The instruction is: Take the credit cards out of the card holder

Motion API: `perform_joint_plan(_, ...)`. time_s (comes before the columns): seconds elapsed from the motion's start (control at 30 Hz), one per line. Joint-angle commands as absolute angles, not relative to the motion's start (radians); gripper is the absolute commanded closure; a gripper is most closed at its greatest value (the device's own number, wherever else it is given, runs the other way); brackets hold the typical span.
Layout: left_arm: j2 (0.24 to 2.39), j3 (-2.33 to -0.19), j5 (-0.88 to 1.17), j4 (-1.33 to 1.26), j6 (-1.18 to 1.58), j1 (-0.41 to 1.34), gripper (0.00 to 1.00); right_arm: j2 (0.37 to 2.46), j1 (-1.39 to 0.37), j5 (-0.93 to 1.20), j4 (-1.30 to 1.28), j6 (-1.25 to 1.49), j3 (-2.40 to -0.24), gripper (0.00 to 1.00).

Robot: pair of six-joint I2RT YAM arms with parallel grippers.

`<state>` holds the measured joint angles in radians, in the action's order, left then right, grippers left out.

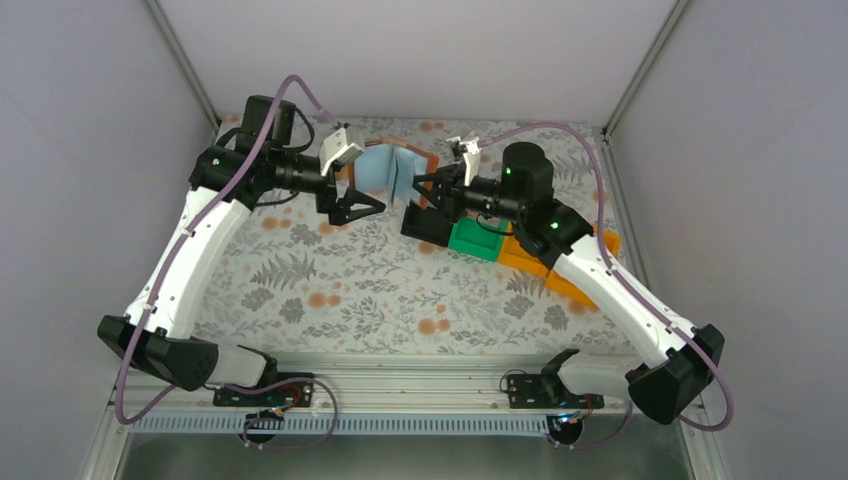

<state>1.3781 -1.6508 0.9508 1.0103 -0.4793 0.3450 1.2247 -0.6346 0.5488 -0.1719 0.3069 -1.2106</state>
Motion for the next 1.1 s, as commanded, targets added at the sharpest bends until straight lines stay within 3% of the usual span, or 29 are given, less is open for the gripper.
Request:
perform_joint_plan(0.0, 1.361, -1.649, 0.904, 0.951, -0.464, 0.348, 0.0, 1.225, -0.649, 0.528, -0.128, 0.348, -1.258, 0.96)
perform_joint_plan(0.73, 1.404, -1.675, 0.664, 0.87, -0.353, 0.444, 0.0, 1.258, -0.656, 0.493, -0.141, 0.368, -1.287, 0.96)
perform_joint_plan(0.9, 1.39, -1.676, 0.685, 0.902, -0.383, 0.436, 0.29, 1.228, -0.654, 0.493, -0.153, 0.344, -1.275, 0.96)
perform_joint_plan(1.07, 1.378, -1.669, 0.709, 0.907, -0.392, 0.427, 0.45, 1.219, -0.653, 0.532, -0.15, 0.326, -1.271, 0.96)
